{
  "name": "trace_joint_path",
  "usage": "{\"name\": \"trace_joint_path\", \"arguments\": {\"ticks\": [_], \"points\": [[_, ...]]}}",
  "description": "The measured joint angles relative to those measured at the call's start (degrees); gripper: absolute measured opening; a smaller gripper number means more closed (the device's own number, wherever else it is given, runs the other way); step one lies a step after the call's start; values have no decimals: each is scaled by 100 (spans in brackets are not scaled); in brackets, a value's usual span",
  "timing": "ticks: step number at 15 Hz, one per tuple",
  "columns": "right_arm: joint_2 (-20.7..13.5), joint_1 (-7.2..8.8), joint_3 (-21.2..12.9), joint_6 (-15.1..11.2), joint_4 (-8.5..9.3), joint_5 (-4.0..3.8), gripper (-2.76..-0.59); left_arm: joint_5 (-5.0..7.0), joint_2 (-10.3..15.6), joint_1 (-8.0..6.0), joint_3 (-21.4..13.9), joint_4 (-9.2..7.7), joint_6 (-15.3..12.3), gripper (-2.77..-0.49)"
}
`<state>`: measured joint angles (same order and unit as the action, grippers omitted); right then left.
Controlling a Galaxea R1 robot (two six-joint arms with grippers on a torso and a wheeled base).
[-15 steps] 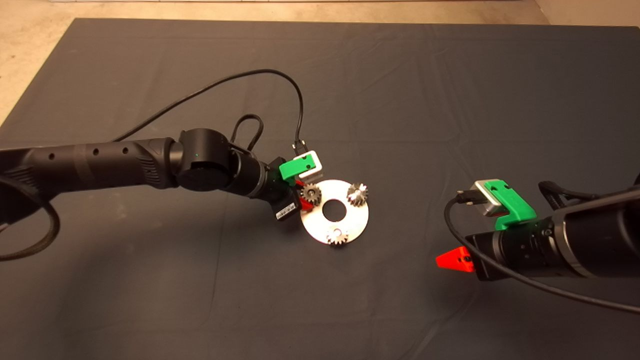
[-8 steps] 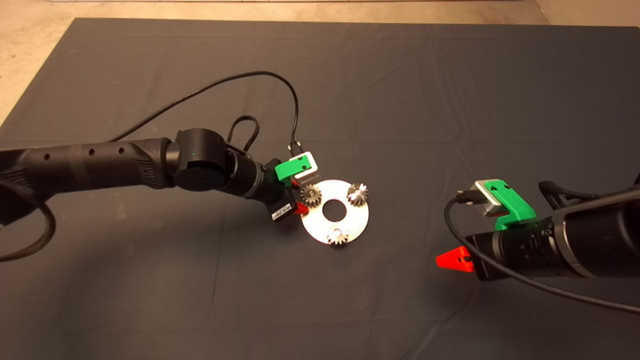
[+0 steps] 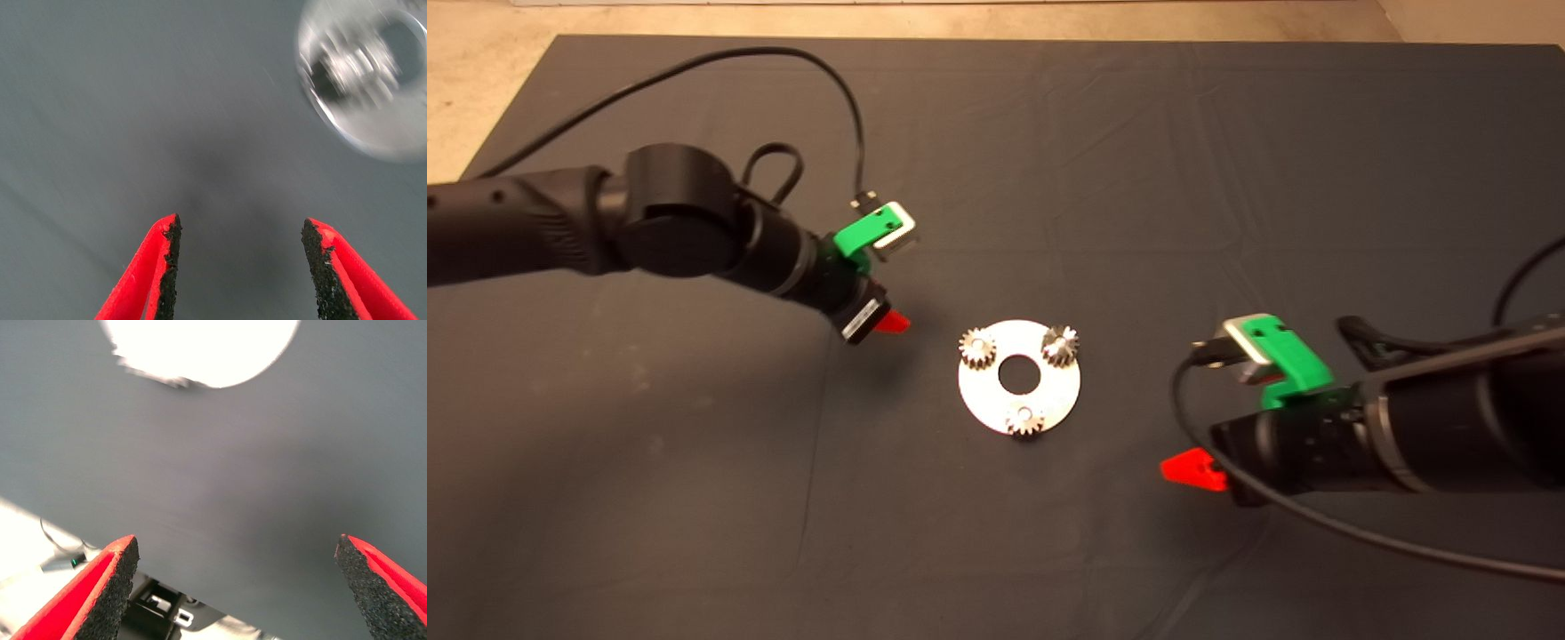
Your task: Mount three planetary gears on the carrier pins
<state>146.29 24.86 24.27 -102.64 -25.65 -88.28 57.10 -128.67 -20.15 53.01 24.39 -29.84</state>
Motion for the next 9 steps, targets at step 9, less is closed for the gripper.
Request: {"name": "trace_joint_path", "arguments": {"ticks": [9], "points": [[1246, 511, 391, -410, 22, 41, -115, 1291, 1373, -82, -3201, 190, -4032, -208]]}}
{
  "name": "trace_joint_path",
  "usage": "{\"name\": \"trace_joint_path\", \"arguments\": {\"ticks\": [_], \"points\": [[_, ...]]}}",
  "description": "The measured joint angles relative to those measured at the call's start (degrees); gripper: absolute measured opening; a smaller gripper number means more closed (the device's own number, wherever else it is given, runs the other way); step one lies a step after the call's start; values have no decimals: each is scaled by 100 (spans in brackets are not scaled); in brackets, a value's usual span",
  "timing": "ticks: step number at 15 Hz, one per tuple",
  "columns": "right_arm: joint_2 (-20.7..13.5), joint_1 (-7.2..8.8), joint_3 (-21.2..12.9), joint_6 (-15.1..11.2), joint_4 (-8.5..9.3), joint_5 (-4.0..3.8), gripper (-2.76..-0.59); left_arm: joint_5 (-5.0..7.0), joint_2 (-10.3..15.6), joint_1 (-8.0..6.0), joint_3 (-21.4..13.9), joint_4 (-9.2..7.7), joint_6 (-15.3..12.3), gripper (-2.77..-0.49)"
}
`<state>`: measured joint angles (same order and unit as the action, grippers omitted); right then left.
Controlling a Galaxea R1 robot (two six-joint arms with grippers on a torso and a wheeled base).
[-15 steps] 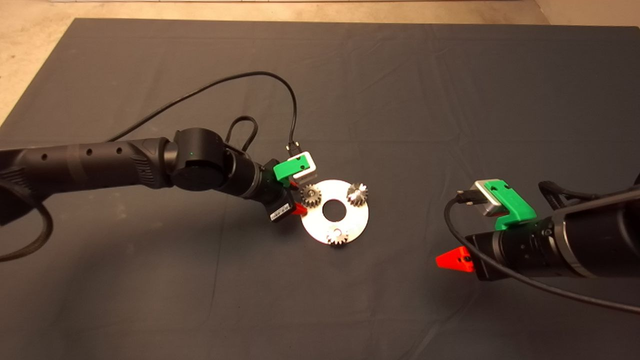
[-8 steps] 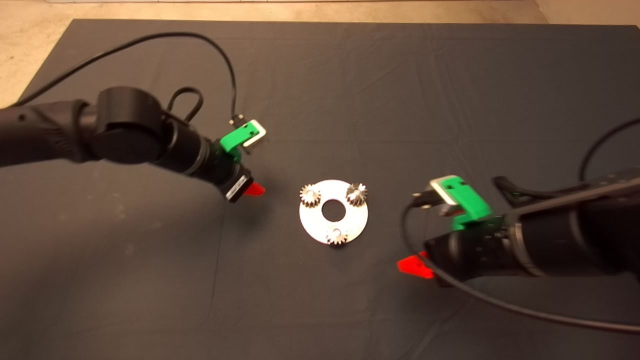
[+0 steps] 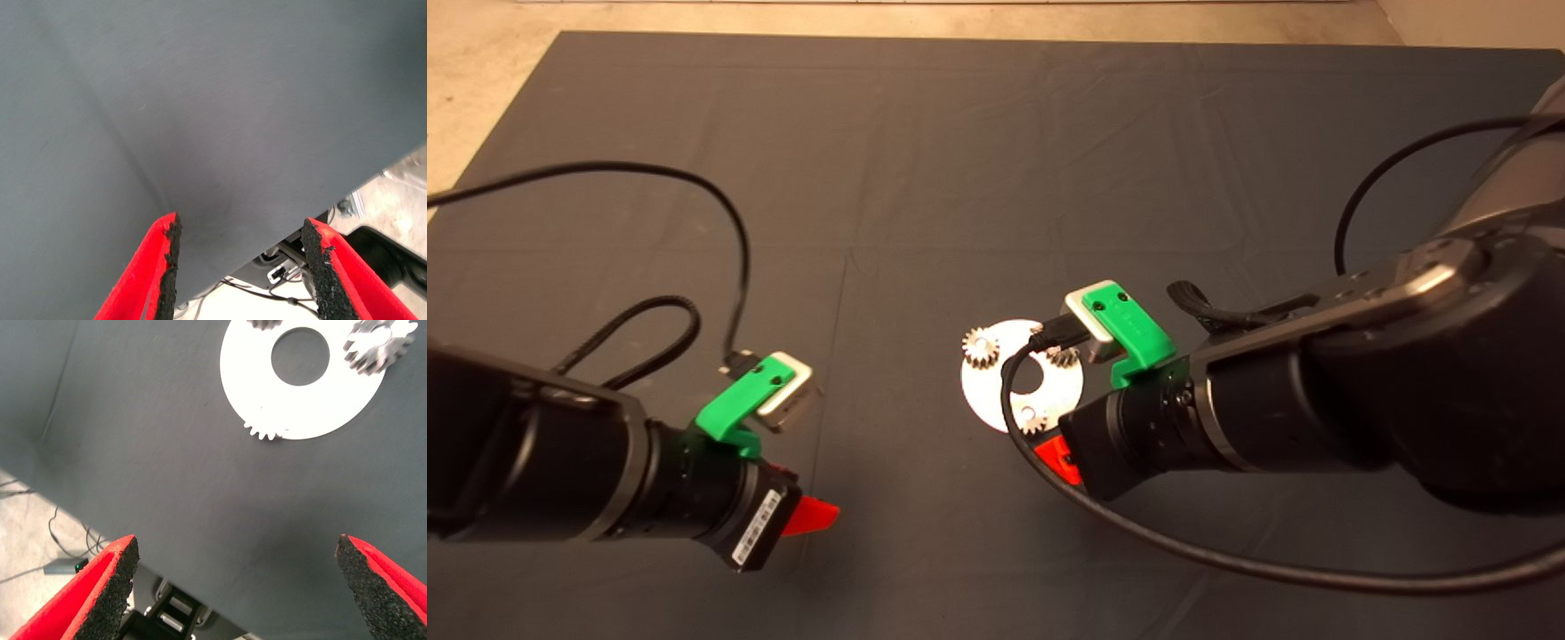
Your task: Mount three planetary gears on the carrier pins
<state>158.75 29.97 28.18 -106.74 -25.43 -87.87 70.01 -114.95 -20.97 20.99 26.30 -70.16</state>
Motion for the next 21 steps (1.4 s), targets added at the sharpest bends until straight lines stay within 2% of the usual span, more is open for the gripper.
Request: {"name": "trace_joint_path", "arguments": {"ticks": [1, 2, 4, 6, 7, 9, 10, 12, 14, 16, 18, 19, 21], "points": [[-36, 15, -133, -97, 11, 12, -115, 105, -22, -2, -112, 30, -138, -208], [-133, 20, -228, -138, 40, 47, -115, 121, -27, -2, -212, 30, -161, -208], [-761, 20, -346, -186, 49, 66, -115, 213, 130, -2, -245, 51, -161, -208], [-1388, -28, -399, -224, 51, -66, -115, 314, 323, -3, -245, 55, -133, -208], [-1456, -143, -440, -242, 49, -79, -115, 300, 321, -2, -245, 52, -44, -208], [-1497, -527, -534, -244, 80, 11, -115, 293, 389, -2, -245, 60, 60, -208], [-1644, -607, -564, -244, 85, 66, -115, 311, 469, -2, -245, 62, 81, -208], [-2166, -635, -580, -240, 85, 48, -115, 342, 491, 7, -245, 62, 153, -208], [-2891, -723, -591, -70, 85, 16, -115, 326, 486, 18, -245, 66, 162, -208], [-3775, -729, -645, 344, 85, 16, -115, 339, 539, 44, -248, 22, 187, -208], [-4433, -728, -693, 605, 85, -13, -115, 355, 546, 52, -245, 13, 327, -208], [-4599, -729, -710, 662, 87, -30, -115, 372, 555, 60, -247, 13, 354, -208], [-4610, -760, -723, 755, 85, -46, -115, 422, 613, 149, -248, 8, 358, -208]]}}
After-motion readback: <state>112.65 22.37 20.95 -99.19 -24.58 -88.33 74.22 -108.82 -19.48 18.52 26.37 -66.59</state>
